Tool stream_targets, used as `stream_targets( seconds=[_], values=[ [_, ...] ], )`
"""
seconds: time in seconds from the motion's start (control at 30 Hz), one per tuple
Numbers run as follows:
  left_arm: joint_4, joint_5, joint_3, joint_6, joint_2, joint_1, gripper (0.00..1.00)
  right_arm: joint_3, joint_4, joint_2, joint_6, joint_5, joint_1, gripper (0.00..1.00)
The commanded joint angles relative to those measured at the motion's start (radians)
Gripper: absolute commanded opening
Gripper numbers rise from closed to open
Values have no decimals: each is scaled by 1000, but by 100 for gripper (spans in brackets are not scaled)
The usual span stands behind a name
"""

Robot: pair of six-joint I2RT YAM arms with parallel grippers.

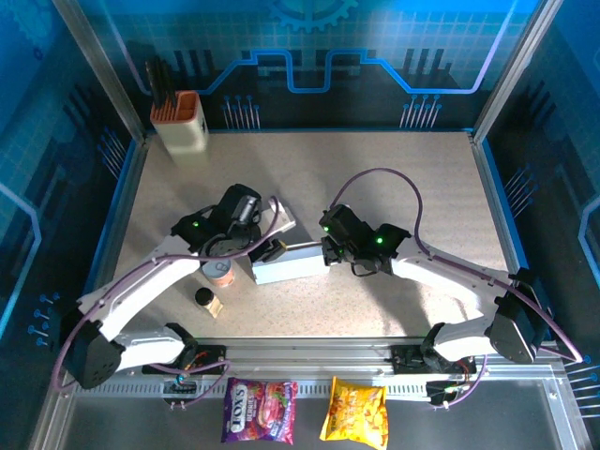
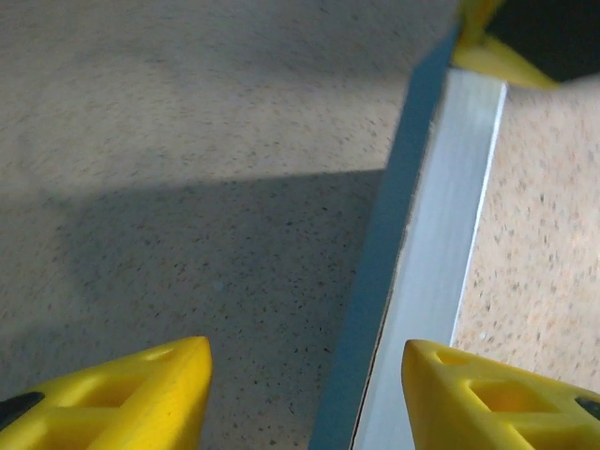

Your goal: Fold the paper box

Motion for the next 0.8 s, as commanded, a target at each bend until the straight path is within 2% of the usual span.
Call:
stream_targets(
  seconds=[0.0, 0.2, 0.37, 0.57, 0.77],
  values=[
    [-20, -94, -29, -268, -93, -5, 57, -29, -57, -5, 19, -6, 22, 3],
    [-150, -211, -86, -652, -217, -4, 59, -36, -53, -5, 23, -8, 26, 3],
    [-251, -185, -102, -901, -206, -5, 62, -42, -53, -5, 29, -10, 31, 3],
    [-273, -167, -114, -1093, -179, -4, 63, -34, -56, 0, 25, -10, 35, 3],
    [-258, -175, -118, -1086, -173, -3, 57, -28, -57, 0, 23, -10, 36, 3]
  ],
)
